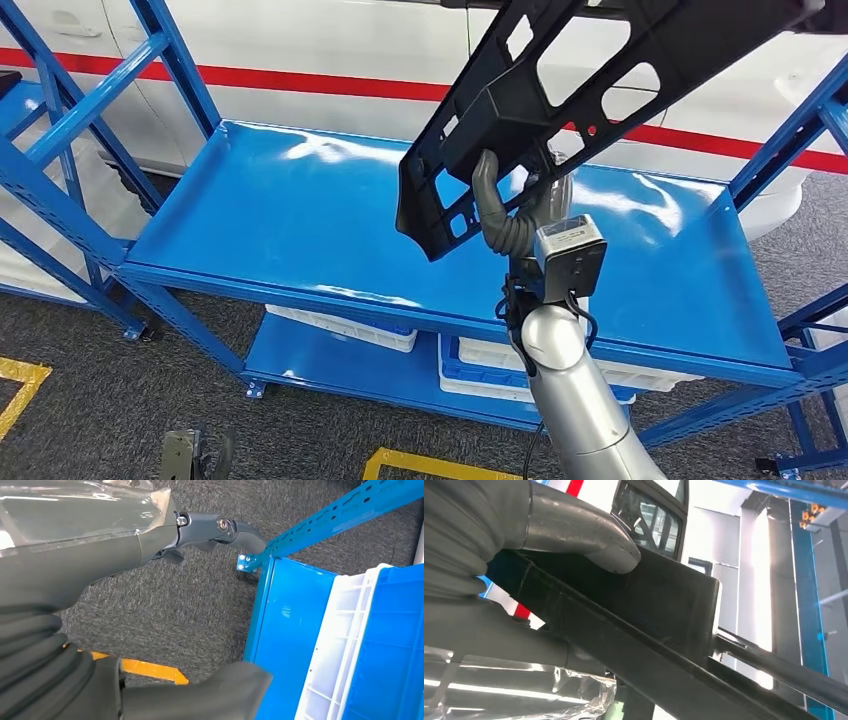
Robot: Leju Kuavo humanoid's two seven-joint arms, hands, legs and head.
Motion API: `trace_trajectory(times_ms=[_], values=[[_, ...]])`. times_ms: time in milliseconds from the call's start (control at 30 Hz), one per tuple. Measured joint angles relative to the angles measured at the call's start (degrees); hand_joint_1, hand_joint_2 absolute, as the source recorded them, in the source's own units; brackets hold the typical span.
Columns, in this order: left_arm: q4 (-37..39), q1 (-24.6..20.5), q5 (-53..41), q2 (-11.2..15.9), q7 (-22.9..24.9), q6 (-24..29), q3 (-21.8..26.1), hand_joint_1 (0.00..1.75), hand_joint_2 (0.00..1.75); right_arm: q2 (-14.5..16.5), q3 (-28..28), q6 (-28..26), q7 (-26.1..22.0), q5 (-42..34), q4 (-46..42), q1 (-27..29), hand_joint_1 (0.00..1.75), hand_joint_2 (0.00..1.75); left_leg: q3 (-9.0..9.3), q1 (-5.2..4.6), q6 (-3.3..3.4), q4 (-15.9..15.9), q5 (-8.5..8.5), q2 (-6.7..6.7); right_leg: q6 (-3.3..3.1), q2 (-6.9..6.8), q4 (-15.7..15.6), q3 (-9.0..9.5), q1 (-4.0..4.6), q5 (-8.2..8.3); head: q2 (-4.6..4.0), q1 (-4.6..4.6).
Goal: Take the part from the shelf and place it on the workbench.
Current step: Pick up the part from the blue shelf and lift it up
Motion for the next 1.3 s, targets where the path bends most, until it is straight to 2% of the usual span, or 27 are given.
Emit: trace_trajectory(times_ms=[267,600,733,800,867,900,933,967,1033,1067,1100,1133,1233,1267,1300], values=[[0.0,-0.2,0.6,0.2,0.0,-0.1,0.9,0.0,1.75,-0.3,1.7,5.5,1.4,-3.3,-0.5,1.8,1.75,1.75,-0.02,0.0,0.0,0.0,0.0,-0.03,0.0,-0.01,0.0,0.02,0.0,0.0,0.0,0.01],[0.0,0.5,1.0,0.3,0.0,-1.4,1.7,0.0,1.75,0.2,2.9,6.0,0.0,-2.6,-0.9,4.3,1.75,1.75,-0.08,-0.06,0.05,0.1,-0.06,-0.03,0.04,-0.01,-0.1,0.04,-0.07,0.02,0.0,0.01],[-0.2,0.6,1.1,0.4,0.0,-1.5,1.7,0.0,1.75,0.2,2.8,5.3,-0.7,-1.2,-1.6,4.7,1.75,1.75,0.34,0.14,1.43,-0.7,0.27,0.06,0.78,-0.12,-0.1,0.01,-0.78,0.0,0.0,0.04],[-0.2,0.4,1.1,0.3,0.0,-1.6,1.7,0.0,1.75,0.2,2.9,4.9,-1.1,-0.5,-1.9,4.8,1.75,1.75,0.85,0.5,1.82,-1.5,0.84,0.23,0.38,-0.17,3.6,-1.67,-0.58,-2.1,0.01,0.24],[-0.2,0.2,1.1,0.2,0.0,-1.6,1.8,0.0,1.75,0.1,2.9,4.5,-1.4,0.1,-2.0,5.1,1.75,1.75,0.82,0.54,1.91,-1.6,0.97,0.31,-0.15,-0.18,11.1,-5.17,-0.71,-5.54,0.01,0.36],[-0.2,0.2,1.1,0.2,0.0,-1.6,1.8,0.0,1.75,0.0,2.8,4.3,-1.4,0.3,-2.0,5.3,1.75,1.75,0.73,0.55,1.84,-1.6,1.02,0.32,-0.14,-0.19,14.3,-6.72,-0.82,-6.67,0.01,0.4],[-0.2,0.1,1.1,0.2,0.0,-1.6,1.8,0.0,1.75,0.0,2.8,4.0,-1.4,0.4,-2.0,5.4,1.75,1.75,0.62,0.58,1.72,-1.6,1.08,0.33,0.15,-0.19,15.8,-7.39,-0.99,-6.99,0.0,0.44],[-0.1,0.0,1.1,0.2,0.0,-1.6,1.8,0.0,1.75,-0.1,2.8,3.9,-1.4,0.5,-2.0,5.5,1.75,1.75,0.49,0.65,1.53,-1.5,1.15,0.31,0.68,-0.21,15.1,-6.93,-1.22,-6.42,0.0,0.48],[0.0,-0.2,1.1,0.2,0.0,-1.7,1.8,0.0,1.75,0.0,2.8,3.5,-1.4,0.6,-2.1,5.3,1.75,1.75,0.14,0.88,0.86,-1.0,1.12,0.24,2.04,-0.34,8.3,-3.29,-1.92,-3.8,0.0,0.51],[0.0,-0.5,1.1,0.3,0.0,-1.7,1.8,0.0,1.75,0.1,2.8,3.4,-1.4,0.7,-2.1,5.2,1.75,1.75,-0.19,0.89,0.35,-0.5,0.97,0.17,2.36,-0.3,5.1,-1.52,-2.06,-2.74,0.0,0.54],[0.0,-0.8,1.1,0.4,0.0,-1.7,1.8,0.0,1.75,0.2,2.8,3.3,-1.4,0.7,-2.2,5.2,1.75,1.75,-0.51,0.9,-0.16,0.0,0.86,0.1,2.27,-0.22,3.0,-0.39,-2.12,-2.06,0.0,0.51],[0.0,-1.0,1.1,0.5,0.0,-1.7,1.8,0.0,1.75,0.4,2.7,3.2,-1.3,0.8,-2.3,5.2,1.75,1.75,-0.78,0.91,-0.62,0.4,0.83,0.04,1.9,-0.1,2.2,-0.04,-2.02,-1.82,0.0,0.47],[0.2,-1.4,1.1,0.6,0.0,-1.8,1.8,0.0,1.75,0.7,2.6,2.8,-1.2,1.2,-2.4,5.1,1.75,1.75,-1.19,1.42,-1.48,0.6,0.93,0.03,0.38,0.14,2.5,-0.54,-1.56,-1.28,0.0,0.37],[0.2,-1.5,1.1,0.6,0.0,-1.9,1.8,0.0,1.75,0.8,2.5,2.6,-1.2,1.4,-2.4,5.1,1.75,1.75,-1.59,1.62,-1.63,1.5,0.15,0.13,-0.05,0.15,2.5,-0.68,-1.48,-1.03,0.01,0.36],[0.3,-1.6,1.1,0.6,0.0,-1.9,1.8,0.0,1.75,0.9,2.5,2.5,-1.2,1.5,-2.5,5.1,1.75,1.75,-2.37,1.74,-1.71,3.3,-1.34,0.22,-0.45,0.14,2.5,-0.85,-1.42,-0.79,0.01,0.32]])
